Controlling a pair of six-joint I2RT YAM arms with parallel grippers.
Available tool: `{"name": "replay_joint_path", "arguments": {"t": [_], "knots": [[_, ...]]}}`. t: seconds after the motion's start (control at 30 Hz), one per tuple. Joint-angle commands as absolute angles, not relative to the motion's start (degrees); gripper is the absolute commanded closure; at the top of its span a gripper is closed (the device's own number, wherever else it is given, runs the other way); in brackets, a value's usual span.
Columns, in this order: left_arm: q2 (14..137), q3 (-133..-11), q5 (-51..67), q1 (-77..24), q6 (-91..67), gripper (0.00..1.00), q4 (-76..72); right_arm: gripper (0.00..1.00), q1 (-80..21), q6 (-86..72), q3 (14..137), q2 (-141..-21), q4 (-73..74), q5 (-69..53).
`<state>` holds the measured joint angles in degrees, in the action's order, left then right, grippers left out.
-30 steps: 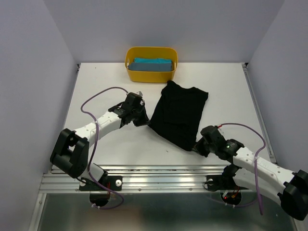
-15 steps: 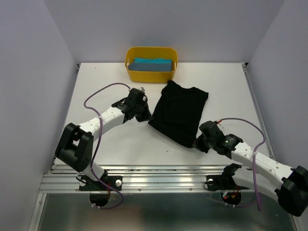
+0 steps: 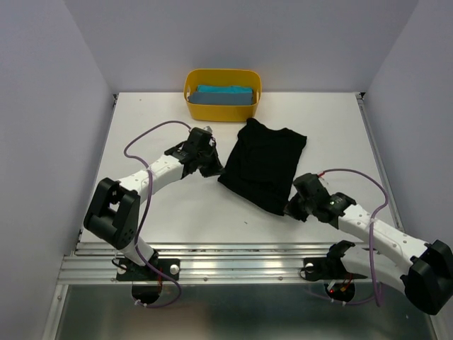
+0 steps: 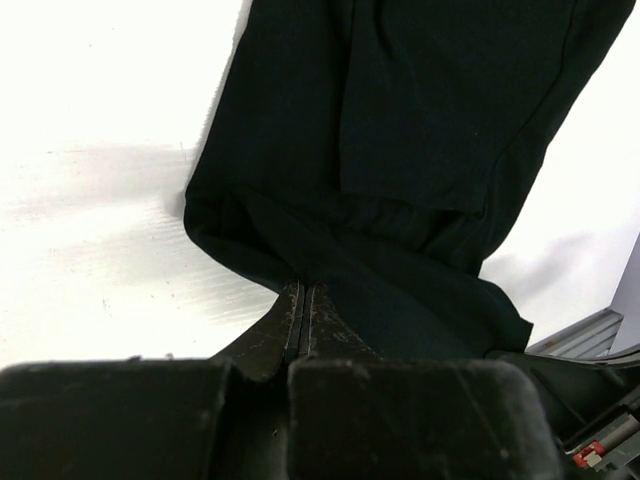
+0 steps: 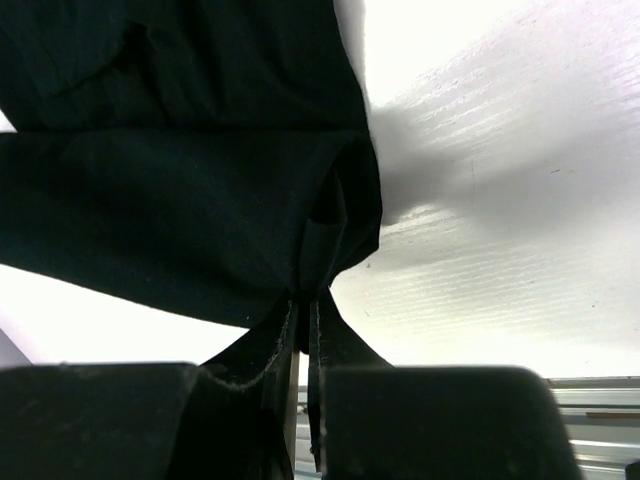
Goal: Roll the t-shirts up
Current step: Roll the T-shirt to the center of the board.
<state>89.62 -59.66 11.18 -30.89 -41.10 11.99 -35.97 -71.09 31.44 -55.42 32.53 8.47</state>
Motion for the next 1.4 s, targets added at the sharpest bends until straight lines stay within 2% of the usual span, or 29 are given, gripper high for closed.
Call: {"name": "replay_joint_path", "arguments": {"t": [0.0, 0.23, 0.47, 0.83, 0.87, 0.9, 0.93, 0.97, 1.0, 1.03, 1.13, 1.23, 1.3, 1.33, 1.37], "knots": [[86.5, -57.8, 11.8, -30.3, -41.3, 1.00, 10.2, 0.99, -35.5, -68.1, 32.5, -56.1, 33.0, 4.1], [82.7, -50.4, 10.9, -30.2, -41.1, 1.00, 11.9, 0.99, -36.0, -60.3, 35.0, -64.3, 33.4, -2.1], [80.3, -47.6, 8.4, -30.1, -41.1, 1.00, 13.2, 0.99, -36.0, -59.2, 35.0, -64.2, 34.5, -1.6], [80.2, -42.3, 5.2, -29.9, -41.8, 1.00, 11.3, 0.87, -36.6, -55.5, 34.1, -64.5, 34.1, -4.7], [80.0, -41.5, 5.0, -30.0, -42.3, 0.99, 11.3, 0.84, -36.6, -55.1, 34.1, -65.0, 34.4, -4.8], [79.7, -41.2, 4.7, -30.0, -42.4, 0.96, 11.3, 0.79, -36.6, -54.8, 34.3, -65.1, 34.5, -4.9], [79.5, -41.0, 4.6, -29.9, -42.5, 0.83, 11.4, 0.70, -36.6, -54.5, 34.6, -65.3, 35.1, -4.8], [79.2, -40.8, 4.3, -30.0, -42.7, 0.76, 11.9, 0.56, -36.6, -53.7, 34.9, -65.3, 35.8, -4.7], [78.8, -40.8, 3.6, -30.0, -42.8, 0.66, 12.3, 0.54, -36.6, -53.4, 35.3, -65.2, 36.5, -4.2], [78.5, -41.0, 3.2, -30.0, -42.8, 0.49, 13.3, 0.49, -36.6, -53.0, 36.5, -64.9, 38.8, -2.3], [77.0, -42.4, 1.1, -30.0, -42.0, 0.40, 15.8, 0.42, -36.6, -52.6, 39.3, -62.4, 44.7, 4.7], [74.8, -43.9, -2.5, -29.9, -41.1, 0.39, 17.4, 0.39, -36.6, -53.1, 43.8, -59.5, 48.2, 10.6], [73.8, -45.9, -4.0, -30.1, -40.7, 0.44, 18.6, 0.42, -36.6, -53.3, 46.4, -58.5, 49.2, 15.4], [73.7, -46.6, -4.0, -30.2, -40.3, 0.52, 18.8, 0.45, -36.6, -53.5, 47.0, -58.4, 49.0, 16.7], [73.9, -47.9, -3.9, -30.8, -40.0, 0.81, 18.9, 0.54, -36.6, -53.6, 47.9, -59.1, 48.1, 18.5]]}}
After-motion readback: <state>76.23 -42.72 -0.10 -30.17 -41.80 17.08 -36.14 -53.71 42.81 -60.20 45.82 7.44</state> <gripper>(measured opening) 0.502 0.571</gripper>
